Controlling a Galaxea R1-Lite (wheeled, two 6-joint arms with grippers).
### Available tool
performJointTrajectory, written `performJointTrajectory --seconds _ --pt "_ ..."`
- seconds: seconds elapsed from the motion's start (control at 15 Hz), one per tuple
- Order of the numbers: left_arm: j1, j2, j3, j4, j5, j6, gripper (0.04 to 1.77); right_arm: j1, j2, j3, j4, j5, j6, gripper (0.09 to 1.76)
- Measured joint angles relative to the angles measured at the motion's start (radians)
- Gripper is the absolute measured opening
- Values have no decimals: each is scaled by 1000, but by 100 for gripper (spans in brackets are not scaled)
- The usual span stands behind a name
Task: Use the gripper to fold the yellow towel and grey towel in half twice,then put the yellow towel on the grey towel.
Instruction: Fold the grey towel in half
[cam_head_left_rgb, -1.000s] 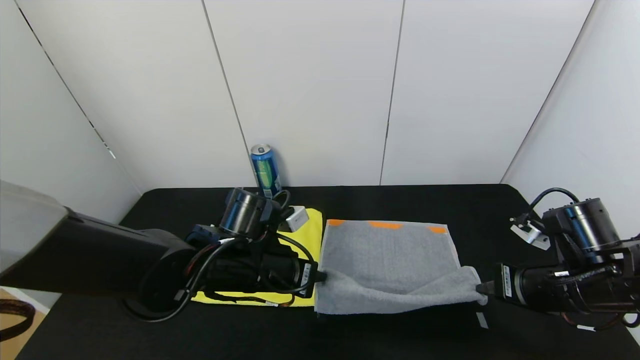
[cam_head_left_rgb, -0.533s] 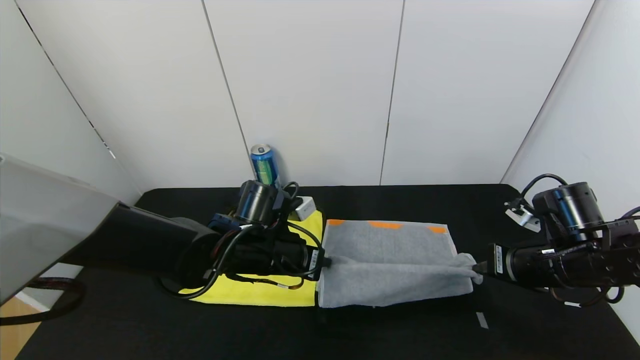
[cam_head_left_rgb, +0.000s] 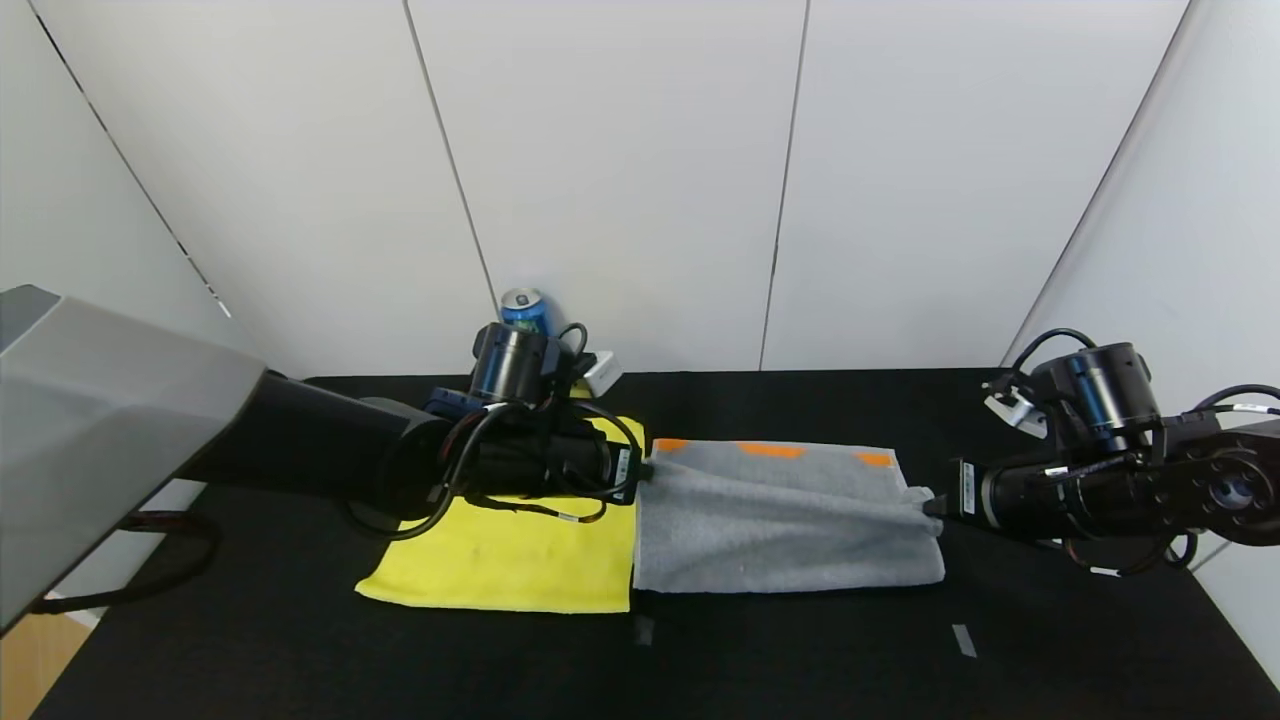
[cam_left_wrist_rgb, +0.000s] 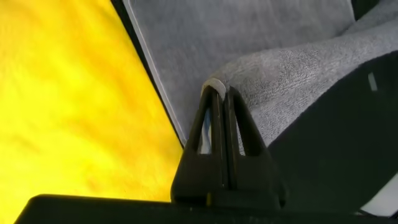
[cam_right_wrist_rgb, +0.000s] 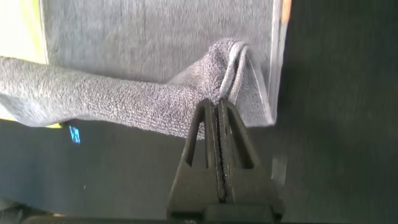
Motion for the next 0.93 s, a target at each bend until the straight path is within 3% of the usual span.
performJointTrajectory --seconds 0.53,0.93 --pt "15 120 -103 -13 1 57 10 -9 111 -138 -4 -6 -3 12" --pt "26 169 -150 -5 4 87 10 -32 157 -153 -39 -8 -30 12"
